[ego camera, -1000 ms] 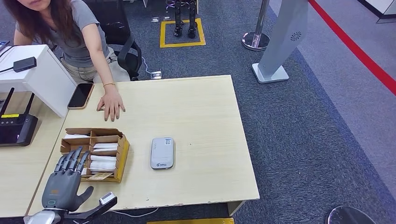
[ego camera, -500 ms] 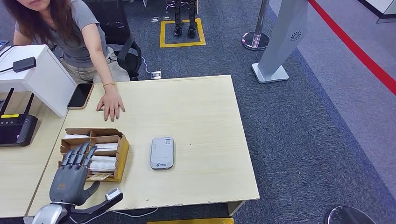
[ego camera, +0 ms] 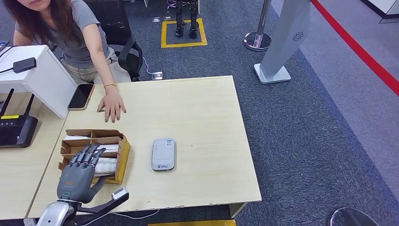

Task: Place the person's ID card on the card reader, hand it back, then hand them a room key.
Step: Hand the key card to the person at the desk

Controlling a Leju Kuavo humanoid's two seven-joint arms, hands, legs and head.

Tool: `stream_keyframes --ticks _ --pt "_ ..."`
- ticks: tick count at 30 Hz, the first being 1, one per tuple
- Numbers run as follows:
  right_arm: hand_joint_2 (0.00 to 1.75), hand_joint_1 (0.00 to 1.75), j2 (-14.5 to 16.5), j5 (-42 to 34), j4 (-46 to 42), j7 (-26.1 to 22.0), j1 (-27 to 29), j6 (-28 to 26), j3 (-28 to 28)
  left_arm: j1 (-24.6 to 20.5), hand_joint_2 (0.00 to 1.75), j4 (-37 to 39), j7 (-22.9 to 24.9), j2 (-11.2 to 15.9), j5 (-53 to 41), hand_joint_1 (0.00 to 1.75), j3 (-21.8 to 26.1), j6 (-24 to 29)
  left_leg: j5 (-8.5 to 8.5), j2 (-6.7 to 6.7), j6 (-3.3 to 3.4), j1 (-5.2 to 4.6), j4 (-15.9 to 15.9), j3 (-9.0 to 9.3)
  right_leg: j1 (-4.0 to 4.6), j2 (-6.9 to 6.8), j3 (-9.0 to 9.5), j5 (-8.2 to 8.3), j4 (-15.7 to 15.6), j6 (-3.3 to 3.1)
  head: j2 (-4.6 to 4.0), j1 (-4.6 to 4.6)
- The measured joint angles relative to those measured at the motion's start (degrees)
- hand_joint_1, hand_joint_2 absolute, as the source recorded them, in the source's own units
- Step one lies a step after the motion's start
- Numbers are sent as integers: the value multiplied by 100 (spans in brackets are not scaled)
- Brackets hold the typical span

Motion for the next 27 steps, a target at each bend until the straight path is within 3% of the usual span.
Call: stream_keyframes --ticks 2,27 --pt "0 0 0 2 0 -3 -1 -5 0 -64 175 36 -22 -20 21 175 -78 -15 0 0 0 0 0 0 0 0 0 0 0 0 -1 0" --pt "0 0 0 10 0 -54 -3 -48 0 -127 175 82 -24 -20 80 175 -140 -44 0 0 0 0 0 0 0 0 0 0 0 0 1 0"
